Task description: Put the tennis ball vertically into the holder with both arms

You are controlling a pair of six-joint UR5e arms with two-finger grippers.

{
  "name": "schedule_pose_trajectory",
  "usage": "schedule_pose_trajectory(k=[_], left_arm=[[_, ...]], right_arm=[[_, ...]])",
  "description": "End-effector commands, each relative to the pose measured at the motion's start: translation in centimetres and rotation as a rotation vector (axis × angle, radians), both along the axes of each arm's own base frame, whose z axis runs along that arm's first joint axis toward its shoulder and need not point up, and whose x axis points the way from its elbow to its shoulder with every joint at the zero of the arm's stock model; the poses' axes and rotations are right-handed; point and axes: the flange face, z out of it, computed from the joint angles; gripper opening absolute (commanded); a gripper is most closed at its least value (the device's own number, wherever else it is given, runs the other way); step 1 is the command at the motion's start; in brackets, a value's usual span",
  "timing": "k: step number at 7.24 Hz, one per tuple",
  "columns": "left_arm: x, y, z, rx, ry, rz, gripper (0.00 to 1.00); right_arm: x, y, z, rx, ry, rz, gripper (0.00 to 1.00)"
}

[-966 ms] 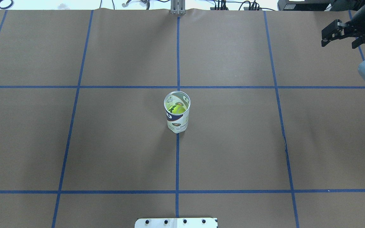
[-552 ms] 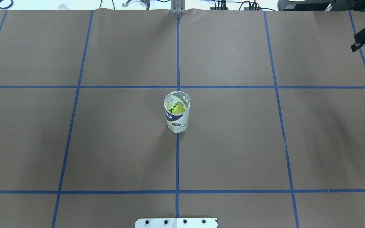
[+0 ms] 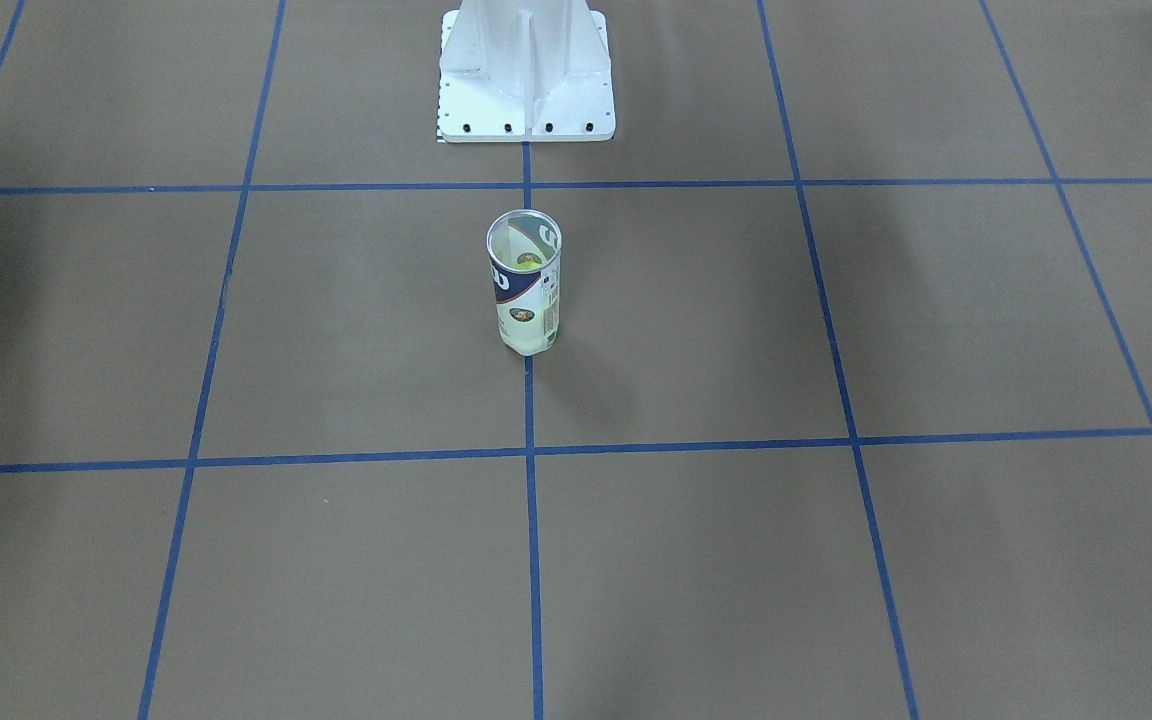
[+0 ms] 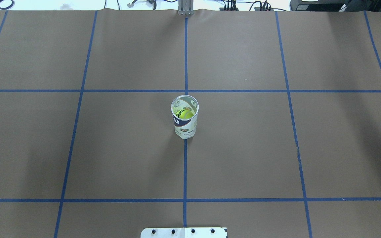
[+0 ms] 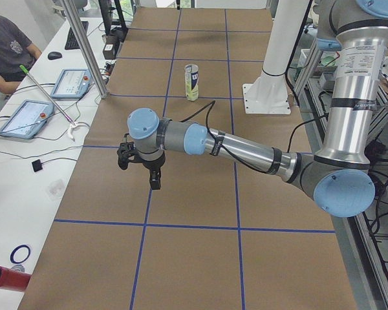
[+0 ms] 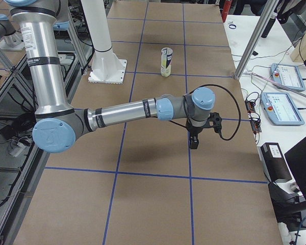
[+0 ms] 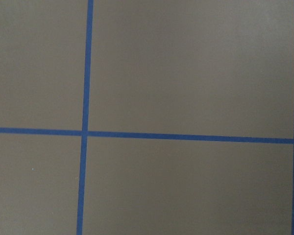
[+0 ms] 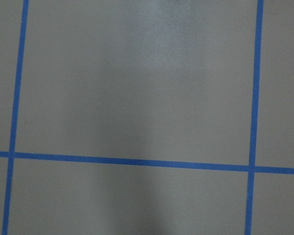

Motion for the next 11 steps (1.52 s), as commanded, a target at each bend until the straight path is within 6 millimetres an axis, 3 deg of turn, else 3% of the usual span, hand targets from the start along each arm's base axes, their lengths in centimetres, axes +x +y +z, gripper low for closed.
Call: schedule_pose_trajectory(k=[1, 3, 4, 6, 7, 9, 11], left_arm=[[-0.3, 1.9, 2.1, -0.009, -0.003, 0.005, 1.0], [-0.9, 3.9, 4.6, 0.11, -0.096, 0.056, 1.0], [-1.0, 3.9, 5.9, 0.171, -0.126, 0.132, 1.0], [-1.0, 3.9, 6.9, 0.162, -0.123, 0.144, 1.0], [-1.0, 3.9, 7.2, 0.155, -0.12, 0.145, 1.0], [-1.0, 4.1, 8.3, 0.138, -0.115, 0.147, 1.0], [-0.8, 3.7, 8.6, 0.128, -0.107, 0.148, 1.0]], right_arm=[[1.4, 0.9, 0.9, 0.002, -0.006, 0.004, 1.0], [2.1, 1.4, 1.4, 0.022, -0.002, -0.011, 1.0], [2.1, 1.8, 1.9, 0.012, -0.003, -0.01, 1.0], [2.1, 2.4, 2.4, 0.011, 0.004, -0.011, 1.0], [2.1, 2.7, 1.7, 0.023, -0.001, -0.01, 1.0], [2.2, 4.7, 2.0, 0.018, -0.002, -0.01, 1.0], [2.2, 4.8, 1.9, 0.019, -0.004, -0.01, 1.0]])
